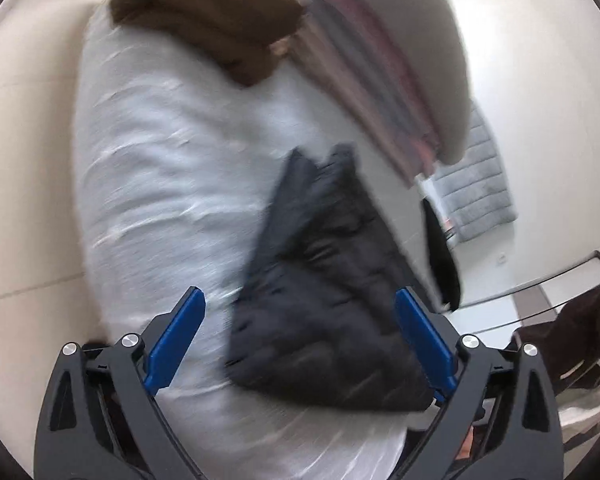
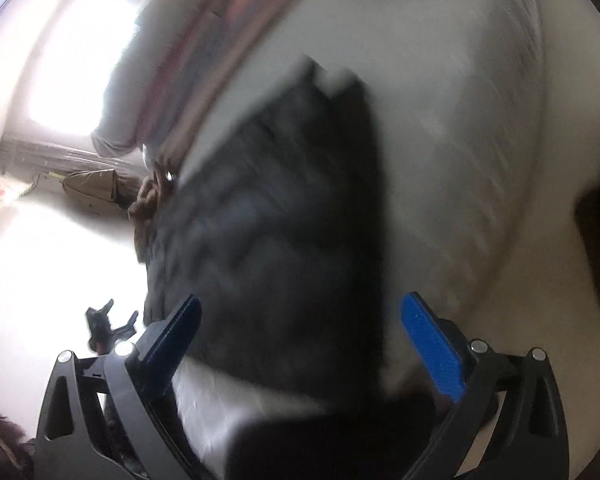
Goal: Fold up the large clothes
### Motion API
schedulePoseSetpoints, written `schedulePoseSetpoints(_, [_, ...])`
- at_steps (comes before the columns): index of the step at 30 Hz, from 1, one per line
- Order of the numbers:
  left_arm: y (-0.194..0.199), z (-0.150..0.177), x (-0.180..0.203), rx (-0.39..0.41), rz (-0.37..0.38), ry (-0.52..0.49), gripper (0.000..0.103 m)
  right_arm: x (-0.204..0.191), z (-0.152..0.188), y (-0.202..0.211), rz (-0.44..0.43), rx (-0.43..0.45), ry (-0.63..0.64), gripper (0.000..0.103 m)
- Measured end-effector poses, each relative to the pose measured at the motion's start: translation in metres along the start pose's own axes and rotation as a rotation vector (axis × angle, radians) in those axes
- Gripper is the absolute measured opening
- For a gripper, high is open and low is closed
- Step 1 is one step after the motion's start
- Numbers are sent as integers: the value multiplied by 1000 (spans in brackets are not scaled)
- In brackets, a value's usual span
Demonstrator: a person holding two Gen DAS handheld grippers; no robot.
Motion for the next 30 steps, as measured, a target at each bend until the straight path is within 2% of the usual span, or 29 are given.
schedulePoseSetpoints(4, [-21, 24, -30, -147, -51, 6, 92, 15, 15, -23, -100, -102, -67, 96])
schedulePoseSetpoints(6, [-39, 35, -33, -196, -59, 1, 92, 12, 20, -37, -179, -158, -96, 96])
schedulePoseSetpoints(9, [-56, 55, -32, -271, -71, -14, 92, -5, 28, -42, -286, -195, -71, 97])
schedulePoseSetpoints(13, [-64, 66, -25, -305, -26, -5, 92, -16, 32, -44, -342, -204, -54, 97])
schedulePoseSetpoints(18, [-58, 74, -18, -340, 17, -29, 91, -26, 36, -34, -373, -142, -20, 97])
schedulePoseSetpoints(19, [-57, 73, -15, -342, 36, -28, 88, -29, 35, -32, -367, -120, -11, 96])
schedulePoseSetpoints(20, [-57, 73, -14, -340, 53, -22, 75, -29, 33, -33, -358, -109, -5, 94])
schedulePoseSetpoints(21, [-58, 72, -16, -342, 52, -9, 68, -30, 31, -33, -337, -96, 2, 92])
schedulePoseSetpoints(22, [-60, 71, -18, -340, 49, 2, 63, -30, 32, -34, -303, -77, 6, 76])
schedulePoseSetpoints(23, [-60, 69, -19, -327, 53, 10, 53, -27, 31, -37, -273, -64, -1, 35])
schedulePoseSetpoints(24, [-61, 67, -19, -322, 55, 20, 41, -25, 30, -39, -261, -46, -18, 29])
schedulePoseSetpoints(27, [-59, 63, -15, -292, 91, 34, 19, -29, 30, -38, -226, -11, -12, 26])
schedulePoseSetpoints(30, [-55, 62, -3, -260, 73, -11, 13, -37, 32, -33, -232, 21, -14, 24])
Point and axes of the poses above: each gripper's, at about its wrist camera, not at the fingertips, and y roughly against the way its jaws point, x to its right, z to its underside, the point moved 7 cm from there along -y, roughly the way its jaws point, and after that the axes turned 5 degrees about -y, right-handed, at the moved point
